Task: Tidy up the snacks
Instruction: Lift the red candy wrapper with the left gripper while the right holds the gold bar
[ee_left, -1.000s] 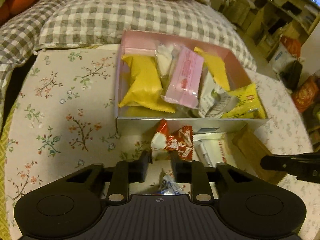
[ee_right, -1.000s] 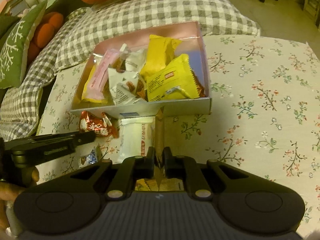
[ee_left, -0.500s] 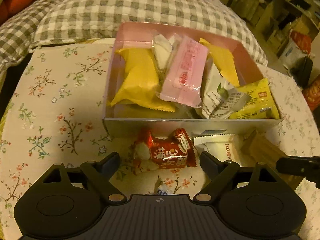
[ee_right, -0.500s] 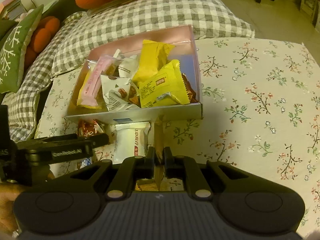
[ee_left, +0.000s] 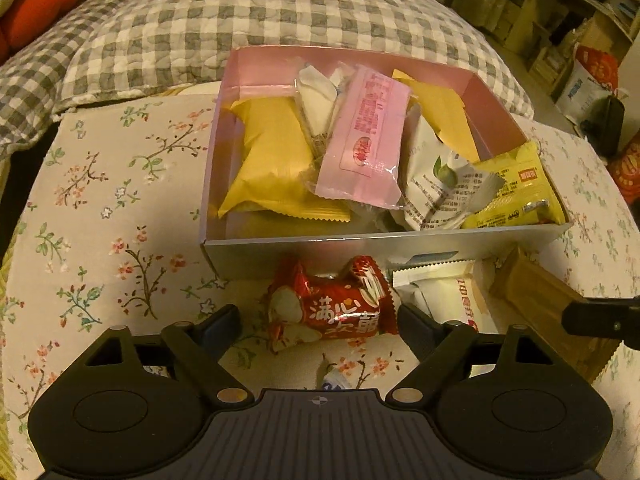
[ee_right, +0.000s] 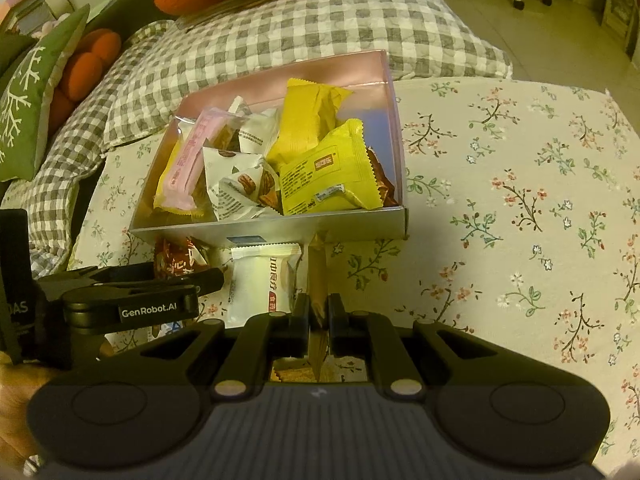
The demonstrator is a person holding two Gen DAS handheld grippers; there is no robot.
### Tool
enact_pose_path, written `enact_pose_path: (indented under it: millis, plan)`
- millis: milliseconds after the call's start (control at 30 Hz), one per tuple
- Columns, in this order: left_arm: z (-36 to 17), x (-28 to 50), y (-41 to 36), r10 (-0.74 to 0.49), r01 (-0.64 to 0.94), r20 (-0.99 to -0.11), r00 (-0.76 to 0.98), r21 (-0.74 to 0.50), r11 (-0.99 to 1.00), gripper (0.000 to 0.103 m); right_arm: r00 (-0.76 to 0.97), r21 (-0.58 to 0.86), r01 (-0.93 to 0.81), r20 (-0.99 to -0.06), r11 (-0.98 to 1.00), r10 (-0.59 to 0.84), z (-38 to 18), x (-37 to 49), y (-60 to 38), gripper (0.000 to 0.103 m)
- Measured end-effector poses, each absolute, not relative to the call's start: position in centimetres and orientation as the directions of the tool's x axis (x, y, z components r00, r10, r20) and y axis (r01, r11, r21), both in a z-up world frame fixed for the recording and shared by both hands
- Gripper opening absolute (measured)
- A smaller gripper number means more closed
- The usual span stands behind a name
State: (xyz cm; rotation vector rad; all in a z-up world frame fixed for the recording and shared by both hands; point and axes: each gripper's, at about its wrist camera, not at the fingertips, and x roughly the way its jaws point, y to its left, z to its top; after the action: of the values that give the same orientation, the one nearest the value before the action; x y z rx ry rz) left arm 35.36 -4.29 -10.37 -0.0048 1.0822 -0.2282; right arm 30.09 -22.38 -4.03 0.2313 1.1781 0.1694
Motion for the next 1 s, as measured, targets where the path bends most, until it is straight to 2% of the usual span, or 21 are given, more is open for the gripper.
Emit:
enact_pose_path:
  millis: [433, 667, 800, 1000]
  plan:
    - [-9.9, 35.2, -4.0, -0.232, 0.188, -0.864, 0.446, -0.164, 0.969, 0.038, 0.372, 0.266, -0.017, -0.893, 0.964, 0.253, -4.1, 30.1, -22.4, 0.008]
    - [-9.8, 34.8, -4.2, -0.244, 0.2, -0.866, 0.436, -0.171, 0.965, 0.031, 0.378, 0.269, -0.014, -0.89, 0.963, 0.254, -3.9, 30.1, -22.4, 0.008]
    - [-9.4, 34.5, -4.0, -0.273, 0.218, -0.864, 0.423, -0.196, 0.956, 0.024, 0.38, 0.273, -0.009, -0.889, 0.962, 0.256, -3.8, 30.1, -22.6, 0.008]
    - [-8.6, 33.9, -3.3, -0.294, 0.23, -0.86, 0.417, -0.213, 0.95, 0.024, 0.391, 0.279, 0.014, -0.885, 0.96, 0.252, -3.4, 30.0, -23.4, 0.008]
